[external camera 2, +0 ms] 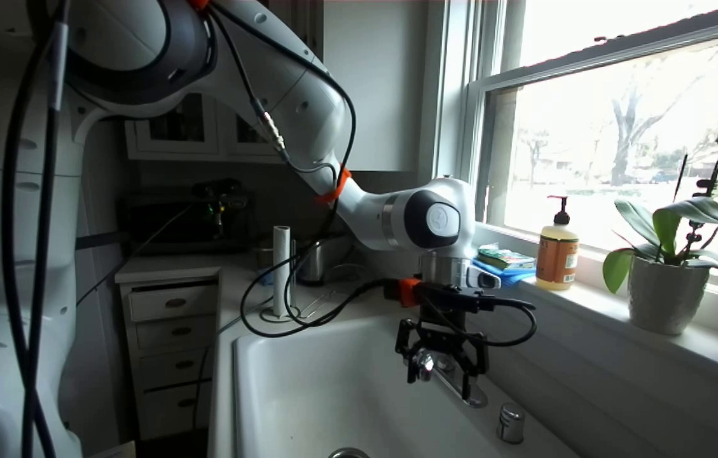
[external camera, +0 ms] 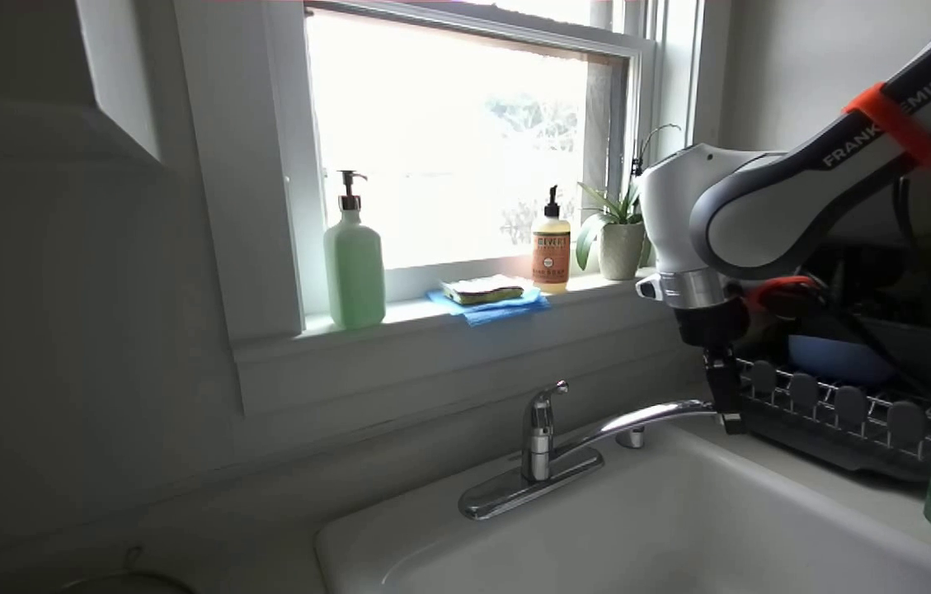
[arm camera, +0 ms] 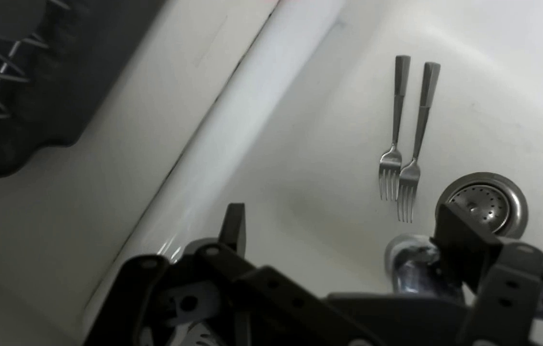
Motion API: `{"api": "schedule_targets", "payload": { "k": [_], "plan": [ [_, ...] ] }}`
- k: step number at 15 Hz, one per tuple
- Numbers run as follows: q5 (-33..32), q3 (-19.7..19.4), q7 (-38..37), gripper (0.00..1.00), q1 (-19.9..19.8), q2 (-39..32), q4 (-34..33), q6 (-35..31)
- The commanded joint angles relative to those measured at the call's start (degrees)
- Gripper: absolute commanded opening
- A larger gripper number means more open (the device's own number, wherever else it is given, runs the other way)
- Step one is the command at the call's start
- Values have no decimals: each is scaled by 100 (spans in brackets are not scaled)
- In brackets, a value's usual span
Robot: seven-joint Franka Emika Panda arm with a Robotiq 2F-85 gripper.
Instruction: Turn the faucet to the right
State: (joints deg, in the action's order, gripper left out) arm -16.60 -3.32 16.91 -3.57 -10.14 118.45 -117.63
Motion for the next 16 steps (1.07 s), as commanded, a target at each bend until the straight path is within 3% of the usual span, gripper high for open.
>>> {"api": "schedule_targets", "payload": {
  "k": [1,7,14,16],
  "plan": [
    [-129,-56,211,100,-103,-85,-113,-313],
    [1,-41,425,100,-129,-162,-232,-369],
    [554,179,1545,100,-80,481,-111,455],
    [586,213,1537,100,-12,745,-142,839]
  ]
}}
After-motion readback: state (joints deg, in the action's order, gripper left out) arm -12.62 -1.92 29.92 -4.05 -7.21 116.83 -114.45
